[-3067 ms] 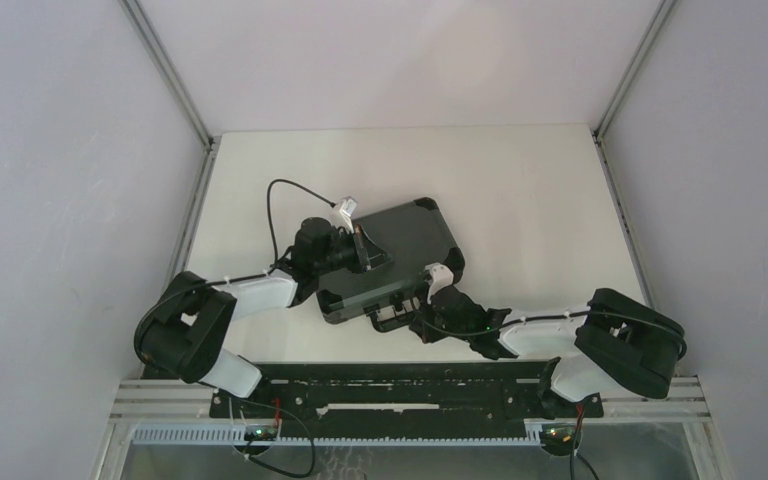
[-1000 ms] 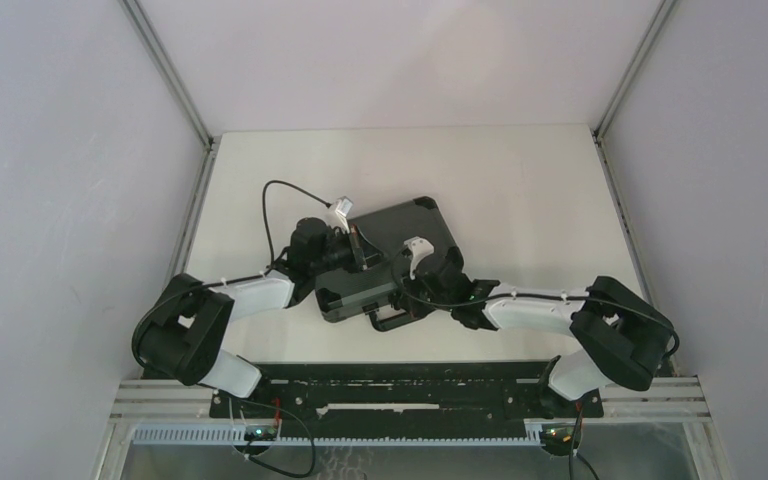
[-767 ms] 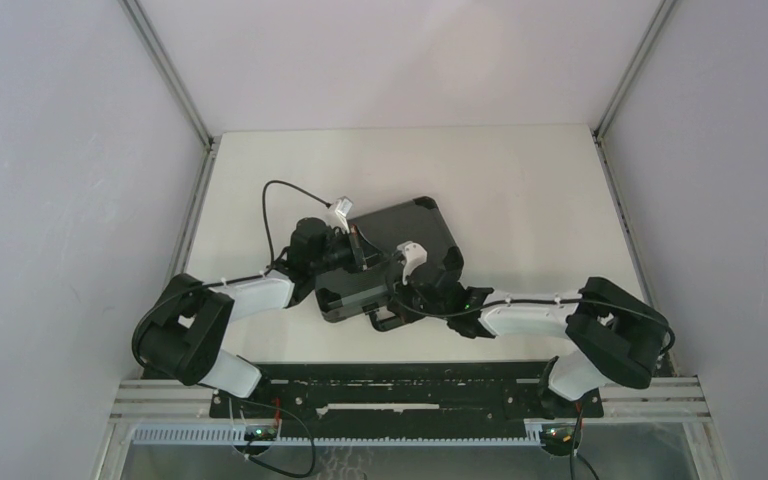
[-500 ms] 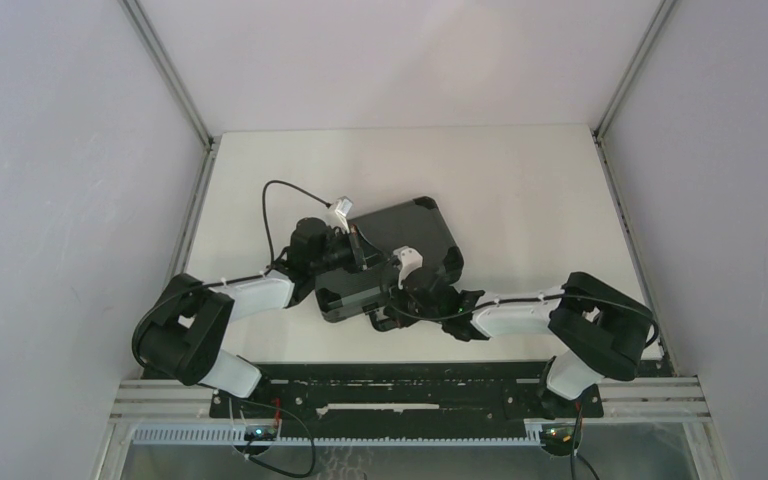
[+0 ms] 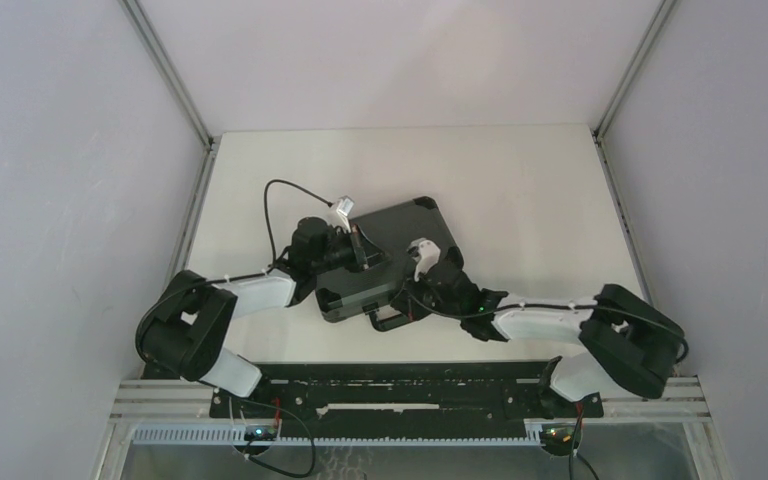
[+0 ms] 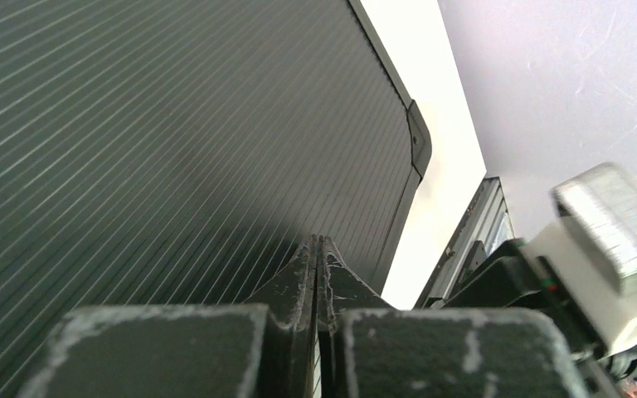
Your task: Pack up texas hold em set
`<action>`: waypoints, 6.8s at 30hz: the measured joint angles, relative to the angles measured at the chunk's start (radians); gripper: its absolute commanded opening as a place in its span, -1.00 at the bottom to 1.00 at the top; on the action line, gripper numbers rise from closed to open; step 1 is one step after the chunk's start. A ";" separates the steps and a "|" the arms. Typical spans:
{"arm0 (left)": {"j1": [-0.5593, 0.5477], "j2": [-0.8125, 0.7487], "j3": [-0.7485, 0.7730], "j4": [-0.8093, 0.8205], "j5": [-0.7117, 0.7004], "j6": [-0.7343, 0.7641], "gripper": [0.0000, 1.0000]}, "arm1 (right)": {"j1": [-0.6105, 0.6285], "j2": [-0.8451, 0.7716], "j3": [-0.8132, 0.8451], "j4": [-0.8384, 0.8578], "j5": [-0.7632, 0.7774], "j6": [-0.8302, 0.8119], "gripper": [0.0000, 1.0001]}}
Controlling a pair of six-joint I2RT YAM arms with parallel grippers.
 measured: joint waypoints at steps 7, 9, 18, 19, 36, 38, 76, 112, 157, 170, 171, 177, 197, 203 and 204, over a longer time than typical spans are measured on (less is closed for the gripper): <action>-0.011 0.026 0.013 0.022 0.001 -0.008 -1.00 | -0.055 -0.148 -0.065 -0.003 0.017 0.000 -1.00; -0.018 0.015 0.013 0.010 -0.018 -0.007 -1.00 | -0.053 -0.166 -0.077 -0.002 0.017 0.001 -1.00; -0.034 -0.019 0.019 -0.051 -0.068 -0.004 -1.00 | 0.007 -0.201 -0.151 -0.017 0.042 0.023 -1.00; -0.034 -0.019 0.019 -0.052 -0.068 -0.005 -1.00 | 0.023 -0.206 -0.160 -0.015 0.047 0.031 -1.00; -0.035 -0.010 0.025 -0.049 -0.063 -0.006 -1.00 | 0.138 0.180 -0.228 0.439 0.061 0.243 -1.00; -0.035 -0.010 0.025 -0.049 -0.063 -0.006 -1.00 | 0.133 0.167 -0.231 0.423 0.066 0.244 -1.00; -0.028 -0.011 0.021 -0.042 -0.060 -0.005 -1.00 | -0.122 0.010 -0.119 -0.034 -0.200 0.011 -1.00; -0.017 -0.042 0.005 -0.060 -0.060 0.001 -1.00 | -0.126 0.056 -0.033 0.044 -0.157 0.003 -1.00; -0.017 0.374 -0.207 1.009 -0.015 -0.496 -1.00 | -0.150 0.027 -0.039 0.030 -0.176 -0.027 -1.00; -0.018 0.346 -0.232 1.004 -0.027 -0.455 -1.00 | -0.103 0.023 -0.035 0.026 -0.156 -0.032 -1.00; -0.018 0.346 -0.232 1.004 -0.026 -0.454 -1.00 | -0.098 0.023 -0.035 0.032 -0.152 -0.032 -1.00; -0.018 0.348 -0.232 1.005 -0.026 -0.455 -1.00 | -0.122 0.061 0.014 -0.010 -0.200 -0.042 -1.00; 0.000 0.348 -0.232 1.006 -0.053 -0.445 -1.00 | -0.163 0.214 0.366 -0.436 -0.384 -0.177 -1.00; 0.003 0.348 -0.234 1.006 -0.057 -0.443 -1.00 | -0.165 0.269 0.496 -0.547 -0.439 -0.207 -1.00; 0.003 0.348 -0.234 1.007 -0.057 -0.443 -1.00 | -0.166 0.272 0.504 -0.559 -0.442 -0.210 -1.00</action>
